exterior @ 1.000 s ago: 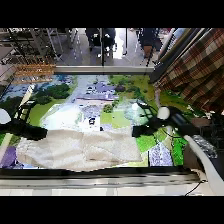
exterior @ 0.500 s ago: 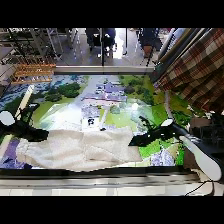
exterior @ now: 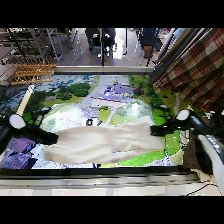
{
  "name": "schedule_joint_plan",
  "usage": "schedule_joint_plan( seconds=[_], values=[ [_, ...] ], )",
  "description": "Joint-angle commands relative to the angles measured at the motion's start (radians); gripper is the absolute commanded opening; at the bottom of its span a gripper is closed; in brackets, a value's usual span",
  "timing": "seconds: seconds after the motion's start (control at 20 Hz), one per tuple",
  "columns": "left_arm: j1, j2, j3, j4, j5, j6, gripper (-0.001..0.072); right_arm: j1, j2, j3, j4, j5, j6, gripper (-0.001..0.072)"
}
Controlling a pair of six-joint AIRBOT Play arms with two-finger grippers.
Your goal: Fold the clothes and pants, and hang the long-sleeved shirts on hangers.
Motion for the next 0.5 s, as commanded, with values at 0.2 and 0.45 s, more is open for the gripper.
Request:
schedule_joint_plan(
  seconds=[0.2, 0.45],
  values=[
    [-0.195, -0.231, -0.097, -0.087, 0.307, -0.059, 0.0032, 0.08, 0.248, 0.257, -0.097, 0.29, 0.239, 0.0029],
    [-0.103, -0.051, 0.131, -0.048, -0.115, -0.072, 0.0036, 0.533, 0.216, 0.36, -0.056, 0.15, 0.477, 0.0029]
  ],
)
